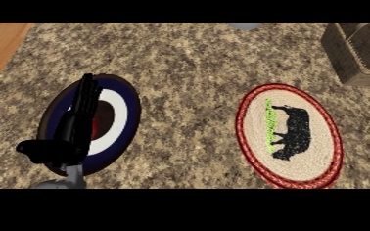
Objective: Pick the lemon from the placemat and place it in the basket
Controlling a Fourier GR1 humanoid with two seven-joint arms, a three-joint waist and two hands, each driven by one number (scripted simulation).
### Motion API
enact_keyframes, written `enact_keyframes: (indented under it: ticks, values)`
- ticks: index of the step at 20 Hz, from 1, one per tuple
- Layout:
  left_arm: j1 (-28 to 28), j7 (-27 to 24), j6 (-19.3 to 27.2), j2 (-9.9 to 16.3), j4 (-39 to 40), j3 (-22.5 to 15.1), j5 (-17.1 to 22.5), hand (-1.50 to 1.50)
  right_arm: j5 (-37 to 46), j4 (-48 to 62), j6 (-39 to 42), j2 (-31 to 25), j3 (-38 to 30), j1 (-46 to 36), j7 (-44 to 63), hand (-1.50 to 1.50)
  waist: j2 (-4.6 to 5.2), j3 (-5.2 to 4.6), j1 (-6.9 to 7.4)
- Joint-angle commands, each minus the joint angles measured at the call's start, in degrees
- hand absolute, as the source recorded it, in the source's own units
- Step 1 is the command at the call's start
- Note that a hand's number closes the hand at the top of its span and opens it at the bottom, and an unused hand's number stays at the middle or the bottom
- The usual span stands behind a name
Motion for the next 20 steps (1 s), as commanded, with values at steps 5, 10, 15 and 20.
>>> enact_keyframes:
  ticks: [5, 10, 15, 20]
  values:
    - [4.13, -3.79, -2.37, -0.17, -0.25, -0.19, 0.24, 0.0, 2.74, 18.27, 0.28, -5.98, -4.51, -2.45, -13.97, 1.5, 0.01, -0.01, 0.19]
    - [-2.84, 4.97, -0.1, -0.1, -2.64, 0.24, -0.4, 0.0, 11.18, 28.98, -6.25, -5.45, 0.23, -3.3, -24.19, 1.5, 0.08, 0.04, 0.29]
    - [1.93, -1.33, -3.28, 0.29, -0.53, 2.2, 1.65, 0.0, 14.4, 37.86, -8.25, -6.25, 2.24, -5.2, -30.64, 1.5, 0.07, 0.01, 0.33]
    - [-3.29, 2.15, -3.33, 1.38, -0.66, 3.51, 1.58, 0.0, 19.07, 46.71, -11.39, -5.31, 6.39, -10.61, -33.71, 1.5, 0.17, 0.0, 0.55]
